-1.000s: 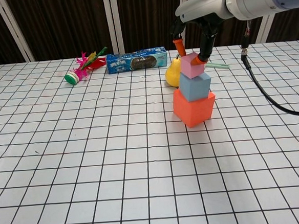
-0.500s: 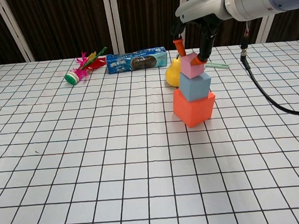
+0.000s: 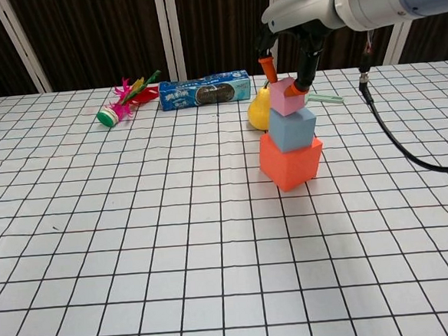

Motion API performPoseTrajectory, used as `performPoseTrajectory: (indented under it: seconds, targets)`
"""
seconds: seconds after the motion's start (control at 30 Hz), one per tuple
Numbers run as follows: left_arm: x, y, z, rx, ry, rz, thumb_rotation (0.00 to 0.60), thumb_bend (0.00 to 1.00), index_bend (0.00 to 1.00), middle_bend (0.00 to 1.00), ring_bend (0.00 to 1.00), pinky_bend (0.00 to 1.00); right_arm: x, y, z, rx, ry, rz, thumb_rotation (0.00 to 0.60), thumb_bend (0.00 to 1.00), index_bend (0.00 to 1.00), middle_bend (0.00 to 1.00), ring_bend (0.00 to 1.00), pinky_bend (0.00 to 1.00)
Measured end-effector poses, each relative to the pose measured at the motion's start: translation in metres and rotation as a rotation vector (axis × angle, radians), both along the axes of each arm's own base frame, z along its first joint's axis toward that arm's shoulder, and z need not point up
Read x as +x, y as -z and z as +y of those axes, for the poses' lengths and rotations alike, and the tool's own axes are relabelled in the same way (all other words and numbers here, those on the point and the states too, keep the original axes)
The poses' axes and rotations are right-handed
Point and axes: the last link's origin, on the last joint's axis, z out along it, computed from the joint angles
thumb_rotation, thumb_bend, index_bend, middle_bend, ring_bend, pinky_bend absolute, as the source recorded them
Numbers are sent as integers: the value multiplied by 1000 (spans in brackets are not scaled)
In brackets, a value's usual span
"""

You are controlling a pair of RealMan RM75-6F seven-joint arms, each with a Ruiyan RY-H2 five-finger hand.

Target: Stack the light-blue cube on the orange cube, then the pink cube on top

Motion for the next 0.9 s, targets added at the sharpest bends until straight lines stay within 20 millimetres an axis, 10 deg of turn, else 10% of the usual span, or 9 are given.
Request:
performPoseTrajectory:
  seconds: [0.9]
  targets:
    - [0,1,1,-4,-1,1,600,206,222,28,0,18,-2,0,2,6,5,1,600,439,479,67,31,0]
